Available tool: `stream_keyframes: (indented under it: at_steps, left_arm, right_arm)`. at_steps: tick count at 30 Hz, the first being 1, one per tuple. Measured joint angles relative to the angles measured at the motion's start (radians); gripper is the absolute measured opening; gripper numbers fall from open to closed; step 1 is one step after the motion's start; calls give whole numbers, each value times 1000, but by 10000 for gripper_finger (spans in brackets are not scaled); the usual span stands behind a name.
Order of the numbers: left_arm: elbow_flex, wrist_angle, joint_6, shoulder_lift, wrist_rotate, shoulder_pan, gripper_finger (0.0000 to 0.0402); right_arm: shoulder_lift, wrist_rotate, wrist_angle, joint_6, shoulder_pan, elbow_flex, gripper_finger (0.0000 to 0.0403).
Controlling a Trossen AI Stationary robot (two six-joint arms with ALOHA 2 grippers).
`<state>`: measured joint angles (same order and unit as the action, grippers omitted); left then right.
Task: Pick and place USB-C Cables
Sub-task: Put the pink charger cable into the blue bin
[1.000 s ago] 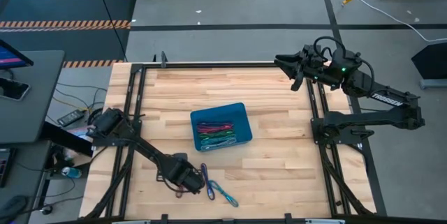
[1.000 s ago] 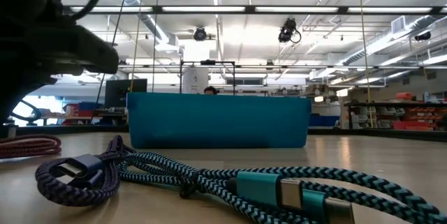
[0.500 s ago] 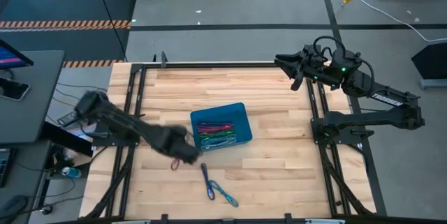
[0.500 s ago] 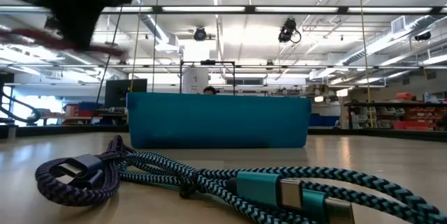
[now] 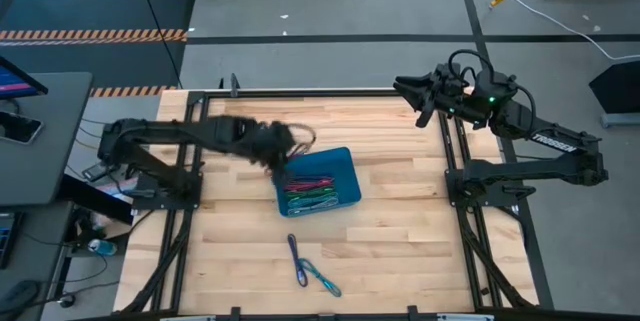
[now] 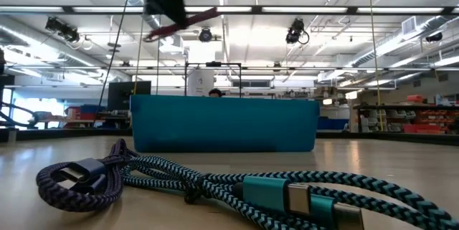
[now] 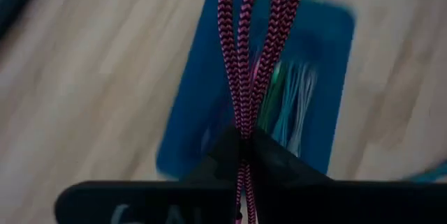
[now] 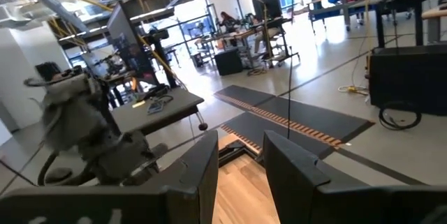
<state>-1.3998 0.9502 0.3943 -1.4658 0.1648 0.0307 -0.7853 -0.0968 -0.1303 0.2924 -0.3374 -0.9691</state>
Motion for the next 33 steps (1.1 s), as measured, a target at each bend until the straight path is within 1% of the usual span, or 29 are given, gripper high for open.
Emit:
stream_keyframes:
  at_steps: [2, 4, 7, 12, 19, 26, 33]
  left_arm:
    - [-1, -78, -106, -6, -48, 50, 17]
    - [-2, -120, -184, -22, -81, 89, 17]
    - [-1, -124, -265, -51, -112, 130, 17]
    - [-1, -124, -345, -125, -188, 165, 17]
    - [-1, -185, -380, -246, -289, 149, 17]
    - [-1, -198, -419, -363, -297, 128, 17]
    - [-1, -194, -442, -455, -356, 97, 17]
  right_arm:
    - [0, -12, -2, 1, 0, 0, 119]
    - [0, -13, -4, 1, 0, 0, 119]
    - [0, -15, -9, 2, 0, 0, 119]
    - [0, -18, -43, 27, 0, 0, 119]
    - [-17, -75, -92, 53, 0, 0, 119]
    - [-55, -96, -107, 74, 0, 0, 119]
    - [-93, -96, -103, 75, -1, 0, 119]
